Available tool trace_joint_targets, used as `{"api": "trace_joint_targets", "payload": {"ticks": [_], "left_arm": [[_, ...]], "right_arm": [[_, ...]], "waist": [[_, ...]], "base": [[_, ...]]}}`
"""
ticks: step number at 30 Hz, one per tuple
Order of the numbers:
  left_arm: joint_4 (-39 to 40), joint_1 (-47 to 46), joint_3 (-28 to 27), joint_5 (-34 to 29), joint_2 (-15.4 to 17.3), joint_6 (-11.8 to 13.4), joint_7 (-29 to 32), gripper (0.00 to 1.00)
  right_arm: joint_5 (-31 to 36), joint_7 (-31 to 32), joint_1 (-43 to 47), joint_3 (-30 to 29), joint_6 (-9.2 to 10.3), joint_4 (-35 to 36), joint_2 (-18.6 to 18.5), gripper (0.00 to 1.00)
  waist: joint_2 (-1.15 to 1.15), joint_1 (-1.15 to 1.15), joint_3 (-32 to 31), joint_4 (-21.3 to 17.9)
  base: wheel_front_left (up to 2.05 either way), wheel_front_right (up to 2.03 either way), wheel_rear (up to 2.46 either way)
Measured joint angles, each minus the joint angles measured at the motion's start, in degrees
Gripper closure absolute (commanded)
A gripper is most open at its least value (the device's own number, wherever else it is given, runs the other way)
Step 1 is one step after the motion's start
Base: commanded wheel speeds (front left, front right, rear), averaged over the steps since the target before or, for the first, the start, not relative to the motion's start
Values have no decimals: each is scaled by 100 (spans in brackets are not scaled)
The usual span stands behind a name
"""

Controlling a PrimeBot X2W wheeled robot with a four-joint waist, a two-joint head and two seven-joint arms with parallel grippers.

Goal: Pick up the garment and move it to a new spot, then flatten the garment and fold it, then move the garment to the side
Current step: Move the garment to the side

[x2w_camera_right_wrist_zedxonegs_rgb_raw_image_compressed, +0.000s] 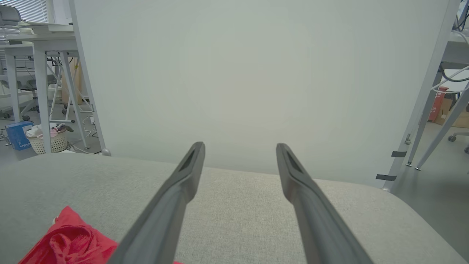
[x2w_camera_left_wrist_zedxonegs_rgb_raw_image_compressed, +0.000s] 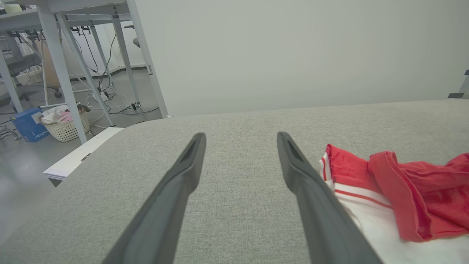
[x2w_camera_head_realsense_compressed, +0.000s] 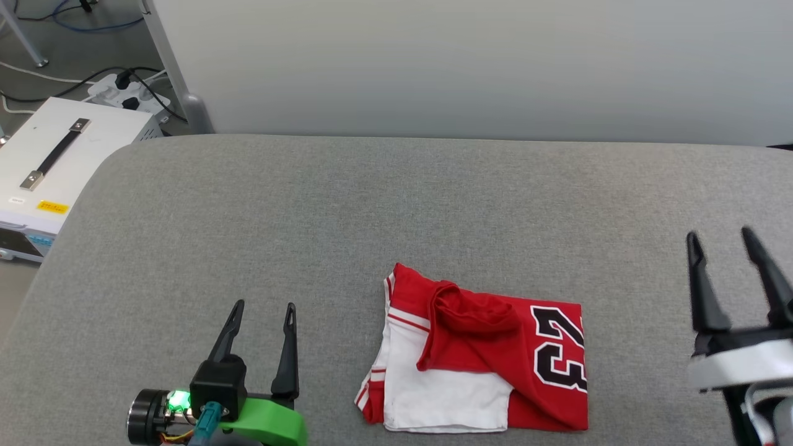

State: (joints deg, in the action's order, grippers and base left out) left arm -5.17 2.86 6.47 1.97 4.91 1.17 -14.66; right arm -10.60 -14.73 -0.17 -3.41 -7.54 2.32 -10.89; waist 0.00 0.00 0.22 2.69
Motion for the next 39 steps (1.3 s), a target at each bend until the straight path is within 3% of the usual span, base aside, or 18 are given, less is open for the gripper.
{"api": "trace_joint_targets", "payload": {"ticks": [3, 5, 14, 20, 27, 39], "left_arm": [[-14, -10, 13, -1, 0, -27, 0, 0], [-23, -19, 22, -1, -1, -43, 0, 0], [-70, -72, 43, -1, -12, -47, 0, 0], [-86, -219, 58, -1, -25, -49, 0, 0], [-78, -451, 124, 0, -86, -51, 0, 0], [-79, -814, 227, 9, -123, -51, 0, 0]], "right_arm": [[-248, 78, -542, -14, 0, -9, -411, 0], [-431, 476, -830, 99, 1, 12, -681, 0], [-2510, 4053, -1564, 914, 1, -253, -1869, 0], [-3631, 5746, -1510, 1127, 1, -432, -2043, 0], [-4055, 6295, -1220, 1410, 1, -759, -1883, 0], [-4347, 5877, -1308, 1963, 0, -1439, -1526, 0]], "waist": [[0, 0, 45, 28], [0, 0, 77, 54], [0, 0, 266, 177], [0, 0, 420, 255], [0, 0, 674, 408], [0, 0, 1223, 678]], "base": [[0, 0, 0], [0, 0, 0], [0, 0, 0], [0, 0, 0], [0, 0, 0], [0, 0, 0]]}}
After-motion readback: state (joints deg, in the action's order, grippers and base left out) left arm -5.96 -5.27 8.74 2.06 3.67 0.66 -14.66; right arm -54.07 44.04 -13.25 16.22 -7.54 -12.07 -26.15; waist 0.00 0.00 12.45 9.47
